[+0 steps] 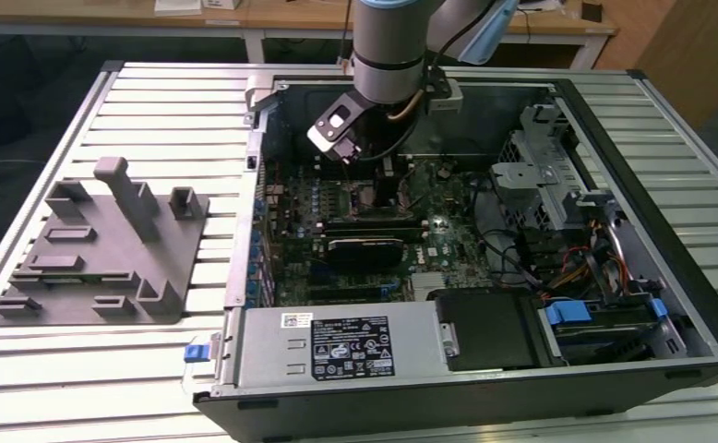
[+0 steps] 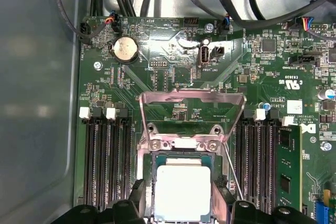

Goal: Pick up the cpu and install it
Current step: 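Place the cpu into insertion slot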

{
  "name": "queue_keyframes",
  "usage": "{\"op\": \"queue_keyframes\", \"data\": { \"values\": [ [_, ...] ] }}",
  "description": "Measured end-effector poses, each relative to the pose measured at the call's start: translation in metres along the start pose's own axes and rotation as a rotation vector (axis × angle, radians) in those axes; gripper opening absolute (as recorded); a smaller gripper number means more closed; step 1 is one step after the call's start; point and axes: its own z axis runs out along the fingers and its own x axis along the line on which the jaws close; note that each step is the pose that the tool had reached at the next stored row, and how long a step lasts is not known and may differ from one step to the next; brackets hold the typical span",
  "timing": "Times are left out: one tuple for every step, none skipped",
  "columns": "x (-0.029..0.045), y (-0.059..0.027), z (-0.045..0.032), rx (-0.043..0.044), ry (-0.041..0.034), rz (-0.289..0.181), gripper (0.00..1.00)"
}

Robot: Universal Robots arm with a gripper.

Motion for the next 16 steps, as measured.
{"op": "queue_keyframes", "data": {
  "values": [
    [0.0, 0.0, 0.0, 0.0, 0.0001, 0.0, 0.62],
    [0.0, 0.0, -0.0001, -0.0001, 0.0001, 0.0, 0.62],
    [0.0, 0.0, -0.0002, 0.0, 0.0, 0.0, 0.62],
    [0.0, 0.0, -0.0002, 0.0, 0.0, 0.0, 0.6],
    [0.0, 0.0, -0.0003, 0.0, 0.0, 0.0, 0.53],
    [0.0, 0.0, -0.0003, 0.0, 0.0, 0.0, 0.53],
    [0.0, 0.0, -0.0004, 0.0, 0.0, 0.0, 0.47],
    [0.0, 0.0, -0.0004, 0.0, 0.0, 0.0, 0.42],
    [0.0, 0.0, -0.0005, 0.0, 0.0, 0.0, 0.42],
    [0.0, 0.0, -0.0005, 0.0, 0.0, 0.0, 0.36],
    [0.0, 0.0, -0.0006, 0.0, 0.0, 0.0, 0.3],
    [0.0, 0.0, -0.0007, 0.0, 0.0, 0.0, 0.3],
    [0.0, 0.0, -0.0007, 0.0, 0.0, 0.0, 0.24],
    [0.0, 0.0, -0.0008, 0.0, 0.0, 0.0, 0.18],
    [0.0, 0.0, -0.0008, 0.0, 0.0, 0.0, 0.18],
    [0.0, 0.0, -0.0009, 0.0, 0.0, 0.0, 0.13]
  ]
}}
